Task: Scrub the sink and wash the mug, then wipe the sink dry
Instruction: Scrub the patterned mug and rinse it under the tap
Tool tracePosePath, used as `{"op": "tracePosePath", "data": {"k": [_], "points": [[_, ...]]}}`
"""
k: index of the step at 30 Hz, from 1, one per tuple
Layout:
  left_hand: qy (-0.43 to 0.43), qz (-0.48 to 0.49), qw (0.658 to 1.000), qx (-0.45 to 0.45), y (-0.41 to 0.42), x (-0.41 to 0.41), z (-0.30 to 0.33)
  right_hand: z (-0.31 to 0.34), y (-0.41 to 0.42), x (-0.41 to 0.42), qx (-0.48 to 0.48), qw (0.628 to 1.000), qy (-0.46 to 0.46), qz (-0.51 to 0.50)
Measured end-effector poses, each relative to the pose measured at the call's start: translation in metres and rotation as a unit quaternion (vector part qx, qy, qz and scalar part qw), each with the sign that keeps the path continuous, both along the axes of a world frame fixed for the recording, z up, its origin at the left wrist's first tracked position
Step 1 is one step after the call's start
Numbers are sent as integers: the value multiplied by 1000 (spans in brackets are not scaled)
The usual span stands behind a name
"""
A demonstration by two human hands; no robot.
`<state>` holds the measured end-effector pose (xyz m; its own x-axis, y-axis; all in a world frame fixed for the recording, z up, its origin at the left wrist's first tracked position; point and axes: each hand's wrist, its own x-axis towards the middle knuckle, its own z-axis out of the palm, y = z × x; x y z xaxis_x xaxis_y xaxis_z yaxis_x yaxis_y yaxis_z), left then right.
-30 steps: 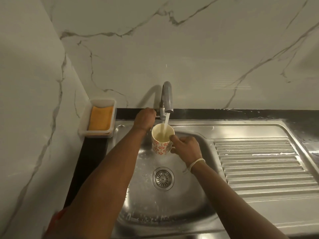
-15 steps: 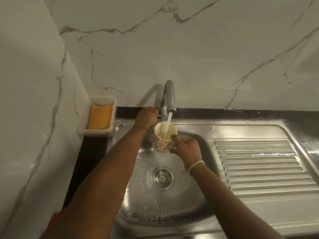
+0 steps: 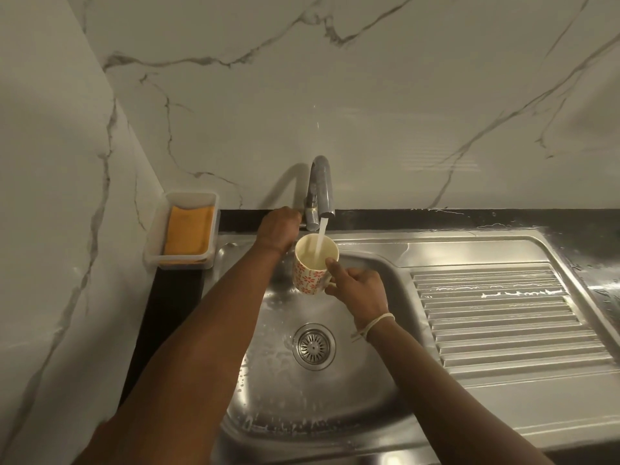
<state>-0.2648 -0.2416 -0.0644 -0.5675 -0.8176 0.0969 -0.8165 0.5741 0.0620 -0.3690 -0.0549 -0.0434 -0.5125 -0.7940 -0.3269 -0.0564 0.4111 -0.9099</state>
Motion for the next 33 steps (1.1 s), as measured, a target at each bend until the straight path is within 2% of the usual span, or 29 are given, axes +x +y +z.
{"op": "tracePosePath", "data": {"k": [7, 13, 33], "points": [[28, 4, 999, 20, 0, 2, 3, -3, 2, 1, -8, 1000, 4, -1], [59, 15, 997, 37, 3, 3, 3, -9, 0, 1, -21, 998, -45, -46], [77, 29, 995, 49, 4, 2, 3, -10, 2, 5, -28, 997, -12, -71]]}}
